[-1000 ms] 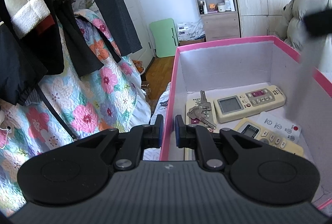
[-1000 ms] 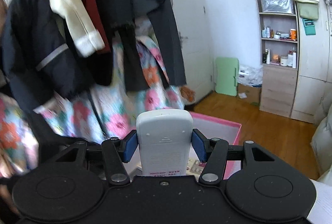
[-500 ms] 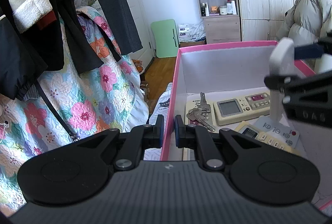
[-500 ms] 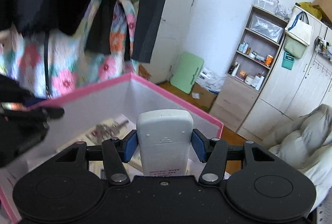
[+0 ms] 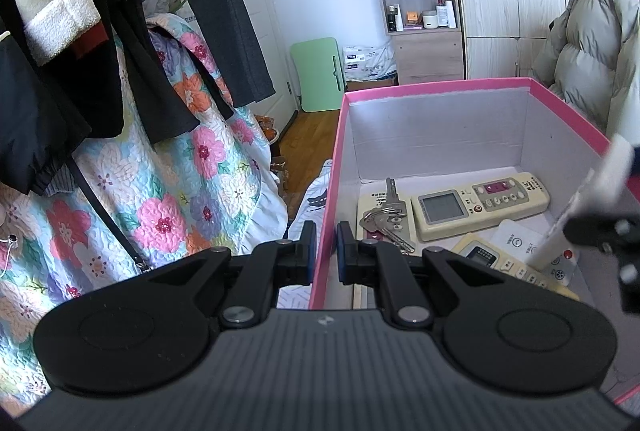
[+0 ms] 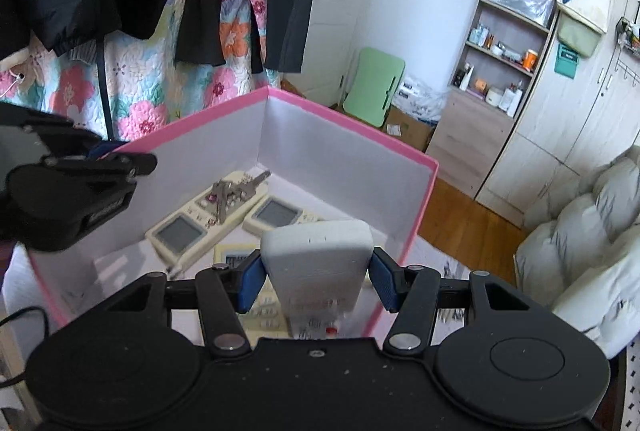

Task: Organize rigid objects
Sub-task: 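Carry the white TCL remote into the pink box and release it, then return the right tool to the bed and grasp the white charger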

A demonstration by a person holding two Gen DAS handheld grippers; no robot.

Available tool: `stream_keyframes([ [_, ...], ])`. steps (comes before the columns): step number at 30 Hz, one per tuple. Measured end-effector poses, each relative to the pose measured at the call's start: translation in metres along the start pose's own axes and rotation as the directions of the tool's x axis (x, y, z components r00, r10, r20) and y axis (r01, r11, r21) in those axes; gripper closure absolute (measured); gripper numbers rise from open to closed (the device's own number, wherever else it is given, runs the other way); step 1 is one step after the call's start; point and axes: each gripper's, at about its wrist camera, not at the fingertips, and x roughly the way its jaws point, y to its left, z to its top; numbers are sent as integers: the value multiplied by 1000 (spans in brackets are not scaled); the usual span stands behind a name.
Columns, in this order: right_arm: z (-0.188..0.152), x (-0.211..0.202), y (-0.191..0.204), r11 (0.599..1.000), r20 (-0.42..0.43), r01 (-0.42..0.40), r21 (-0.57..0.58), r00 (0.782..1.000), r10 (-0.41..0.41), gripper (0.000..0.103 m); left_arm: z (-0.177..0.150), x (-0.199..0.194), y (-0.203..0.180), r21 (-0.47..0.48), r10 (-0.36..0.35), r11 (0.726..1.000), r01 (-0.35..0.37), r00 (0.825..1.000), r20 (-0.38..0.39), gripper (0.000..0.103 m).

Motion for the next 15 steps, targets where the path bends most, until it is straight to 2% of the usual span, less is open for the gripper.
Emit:
stream_keyframes([
  [2,-2,0,6,1000,-32,-17,3,999,17,42,0,0,0,2,2,1000,-2,1000,0,94],
  [5,-6,-1,19,1000,-40,4,1,999,-4,39,0,0,0,1,1,1000,-1,1000,0,94],
  [9,-6,0,12,987,-53,-115,110,991,122,37,0,0,0,4,2,1000,-2,1000,-1,94],
  [11,-7,-6,11,988,-30,-112,106,993,116,37,0,0,1,4,2,1000,-2,1000,0,94],
  [13,-10,-22,6,992,20,-82,100,997,81,37,0,0,0,4,2,1000,-2,1000,0,94],
  [15,-13,-41,-6,988,84,-88,128,993,78,36,0,0,0,6,3,1000,-3,1000,-1,94],
])
